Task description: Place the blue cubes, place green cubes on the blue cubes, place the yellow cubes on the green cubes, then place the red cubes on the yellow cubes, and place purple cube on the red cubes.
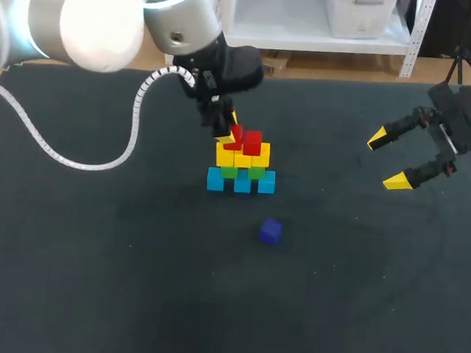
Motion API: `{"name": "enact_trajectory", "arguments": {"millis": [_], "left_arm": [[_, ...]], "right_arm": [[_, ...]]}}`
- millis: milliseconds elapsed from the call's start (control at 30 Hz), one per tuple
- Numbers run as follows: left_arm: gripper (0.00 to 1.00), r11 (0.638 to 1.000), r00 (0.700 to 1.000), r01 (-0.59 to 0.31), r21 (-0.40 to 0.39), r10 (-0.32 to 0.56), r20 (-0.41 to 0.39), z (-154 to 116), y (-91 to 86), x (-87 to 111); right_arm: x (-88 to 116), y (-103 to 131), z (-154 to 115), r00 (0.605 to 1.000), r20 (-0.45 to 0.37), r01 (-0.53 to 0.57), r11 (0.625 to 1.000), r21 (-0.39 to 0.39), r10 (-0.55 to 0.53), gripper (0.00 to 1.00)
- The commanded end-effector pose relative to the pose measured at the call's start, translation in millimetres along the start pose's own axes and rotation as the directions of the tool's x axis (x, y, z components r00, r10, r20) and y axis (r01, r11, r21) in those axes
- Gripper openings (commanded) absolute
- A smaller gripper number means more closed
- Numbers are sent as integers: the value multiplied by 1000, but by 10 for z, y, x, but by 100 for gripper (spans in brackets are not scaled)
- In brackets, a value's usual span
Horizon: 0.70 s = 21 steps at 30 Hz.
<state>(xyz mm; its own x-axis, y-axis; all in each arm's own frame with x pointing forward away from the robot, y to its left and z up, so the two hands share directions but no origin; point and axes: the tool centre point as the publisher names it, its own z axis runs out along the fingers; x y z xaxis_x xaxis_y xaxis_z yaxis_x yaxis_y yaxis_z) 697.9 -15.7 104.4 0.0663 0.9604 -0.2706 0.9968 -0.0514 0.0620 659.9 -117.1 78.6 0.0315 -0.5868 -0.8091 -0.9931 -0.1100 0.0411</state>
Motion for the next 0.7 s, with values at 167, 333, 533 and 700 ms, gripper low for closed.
{"name": "enact_trajectory", "arguments": {"millis": [167,333,533,700], "left_arm": [[0,1000,1000,8,14,-7,-10,55,62,-27],[0,1000,1000,6,16,-5,-17,63,78,-31],[2,1000,1000,5,20,-5,-19,74,88,-29],[4,1000,1000,5,21,-5,-20,75,67,-21]], "right_arm": [[2,-3,5,1000,1,1,1000,0,-1,100],[2,-3,5,1000,1,1,1000,0,-1,100],[2,-3,5,1000,1,1,1000,0,-1,100],[2,-3,5,1000,1,1,1000,0,-1,100]]}}
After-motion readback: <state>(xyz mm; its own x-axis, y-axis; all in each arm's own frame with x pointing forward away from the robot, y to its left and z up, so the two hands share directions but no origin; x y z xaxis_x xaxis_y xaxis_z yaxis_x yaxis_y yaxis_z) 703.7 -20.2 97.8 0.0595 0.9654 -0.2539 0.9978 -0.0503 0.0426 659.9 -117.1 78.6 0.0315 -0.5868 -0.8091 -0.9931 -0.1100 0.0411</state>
